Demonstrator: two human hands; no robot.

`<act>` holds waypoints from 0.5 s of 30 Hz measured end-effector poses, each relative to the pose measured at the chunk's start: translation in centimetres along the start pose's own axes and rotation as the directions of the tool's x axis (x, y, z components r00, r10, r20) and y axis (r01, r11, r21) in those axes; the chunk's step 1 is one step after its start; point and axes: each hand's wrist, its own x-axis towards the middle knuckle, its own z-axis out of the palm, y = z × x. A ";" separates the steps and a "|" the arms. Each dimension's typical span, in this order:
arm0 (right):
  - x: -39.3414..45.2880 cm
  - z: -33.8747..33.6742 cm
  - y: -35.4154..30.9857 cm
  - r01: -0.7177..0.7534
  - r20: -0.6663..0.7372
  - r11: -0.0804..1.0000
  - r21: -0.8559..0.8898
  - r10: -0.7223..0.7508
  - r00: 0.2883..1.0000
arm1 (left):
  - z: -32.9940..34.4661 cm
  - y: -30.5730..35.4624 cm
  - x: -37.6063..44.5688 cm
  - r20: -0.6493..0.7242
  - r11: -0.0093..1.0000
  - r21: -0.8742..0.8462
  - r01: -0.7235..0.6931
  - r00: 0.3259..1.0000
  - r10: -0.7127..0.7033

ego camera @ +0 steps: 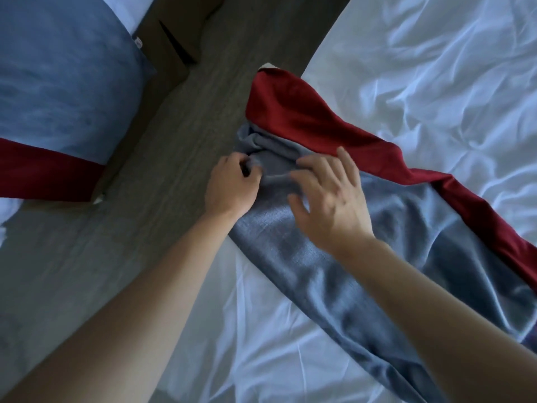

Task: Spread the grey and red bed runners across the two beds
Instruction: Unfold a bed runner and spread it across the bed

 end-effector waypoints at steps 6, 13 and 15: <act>-6.9 1.6 -3.7 0.112 0.158 0.994 -0.006 -0.110 0.981 | 0.0 -3.4 -4.1 -0.037 1.000 -0.004 -0.010 0.999 0.010; -12.5 2.5 -5.1 0.055 0.250 0.981 -0.185 -0.007 0.968 | 0.4 -5.1 -9.7 -0.198 0.992 -0.089 -0.090 0.978 0.071; -12.5 2.2 -4.6 -0.032 0.168 0.972 -0.233 0.072 0.983 | 0.9 -4.8 -11.5 -0.221 0.948 -0.318 0.019 0.971 -0.093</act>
